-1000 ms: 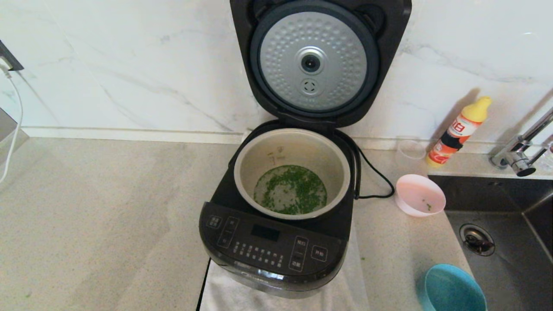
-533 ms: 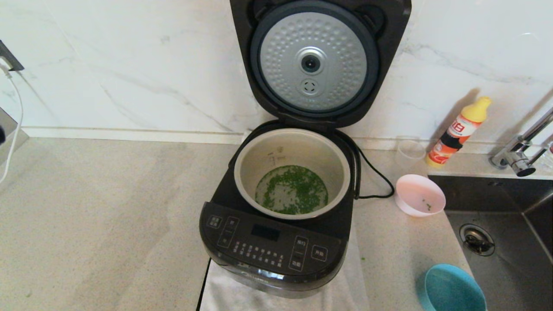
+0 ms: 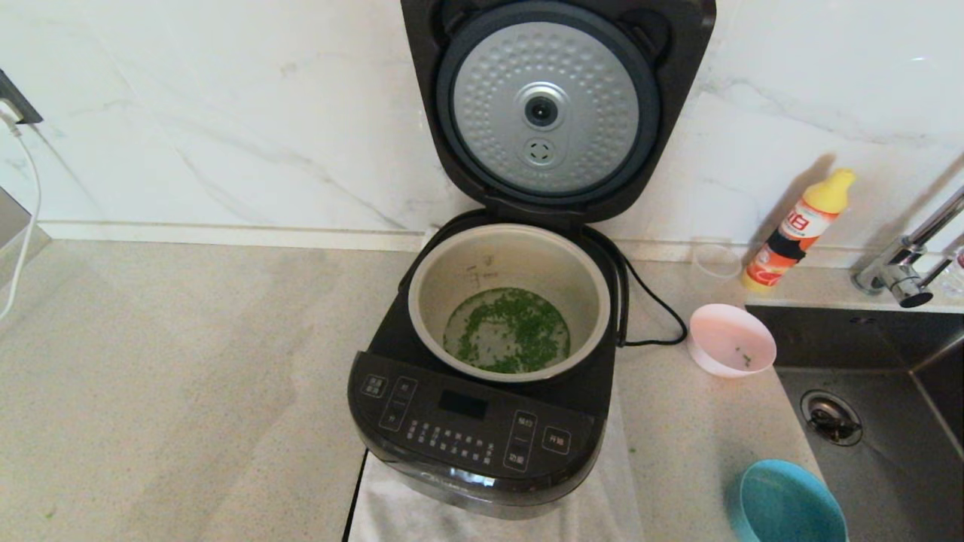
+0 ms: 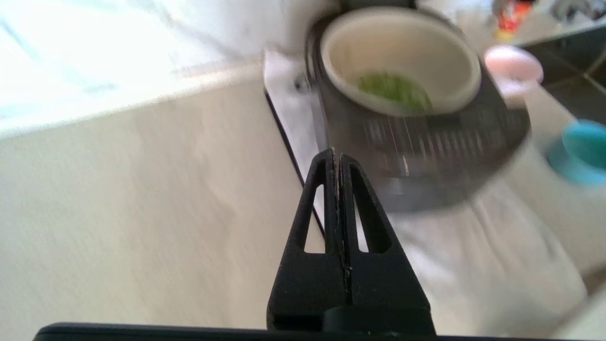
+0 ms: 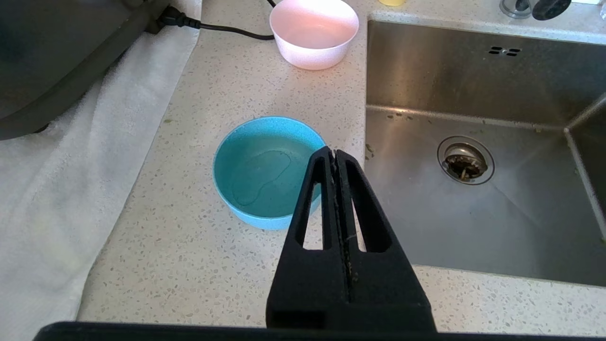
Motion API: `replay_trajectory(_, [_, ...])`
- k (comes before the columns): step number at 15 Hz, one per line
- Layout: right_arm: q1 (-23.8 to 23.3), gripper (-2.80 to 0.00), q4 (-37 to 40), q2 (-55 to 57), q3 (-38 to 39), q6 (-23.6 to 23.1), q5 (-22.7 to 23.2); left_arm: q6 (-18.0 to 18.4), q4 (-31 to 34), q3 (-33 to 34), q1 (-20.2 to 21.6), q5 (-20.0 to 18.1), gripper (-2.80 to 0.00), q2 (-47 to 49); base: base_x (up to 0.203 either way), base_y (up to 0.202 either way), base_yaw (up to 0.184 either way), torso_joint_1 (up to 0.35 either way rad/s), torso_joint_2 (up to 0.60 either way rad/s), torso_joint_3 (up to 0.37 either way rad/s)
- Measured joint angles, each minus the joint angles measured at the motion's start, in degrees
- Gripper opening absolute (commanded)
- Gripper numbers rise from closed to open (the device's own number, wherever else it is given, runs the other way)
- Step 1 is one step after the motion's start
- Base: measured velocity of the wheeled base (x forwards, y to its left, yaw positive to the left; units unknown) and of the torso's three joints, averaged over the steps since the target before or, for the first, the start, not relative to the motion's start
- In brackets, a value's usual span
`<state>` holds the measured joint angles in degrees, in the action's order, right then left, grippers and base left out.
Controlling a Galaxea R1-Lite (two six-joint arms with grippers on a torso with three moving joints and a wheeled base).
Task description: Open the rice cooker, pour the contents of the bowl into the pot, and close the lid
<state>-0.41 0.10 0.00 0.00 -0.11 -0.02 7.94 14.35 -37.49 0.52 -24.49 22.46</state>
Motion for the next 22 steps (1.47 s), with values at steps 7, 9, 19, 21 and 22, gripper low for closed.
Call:
replay_trajectory(7, [0.0,-2.80,0.0,0.0,0.0,0.0,0.0,-6.9,-8.4,28.2,-1.1,10.7,-2.80,-20.5,0.000,0.000,0.000,0.000,0.00,0.000])
replay_trajectory(9, [0.0,-2.80,0.0,0.0,0.0,0.0,0.0,-8.8,-10.8,33.3,-1.1,17.5,-2.80,-21.8,0.000,0.000,0.000,0.000,0.00,0.000])
replay_trajectory(19, [0.1,-2.80,0.0,0.0,0.0,-1.0,0.1,-7.6,-13.0,36.9,-1.1,24.6,-2.80,-22.7,0.000,0.000,0.000,0.000,0.00,0.000])
replay_trajectory(21, [0.1,-2.80,1.4,0.1,-0.4,-1.1,-0.1,-7.6,-13.0,36.9,-1.1,24.6,-2.80,-22.7,0.000,0.000,0.000,0.000,0.00,0.000])
replay_trajectory(22, [0.1,-2.80,2.1,0.1,-1.3,-1.1,-0.2,-7.6,-13.0,36.9,-1.1,24.5,-2.80,-22.7,0.000,0.000,0.000,0.000,0.00,0.000])
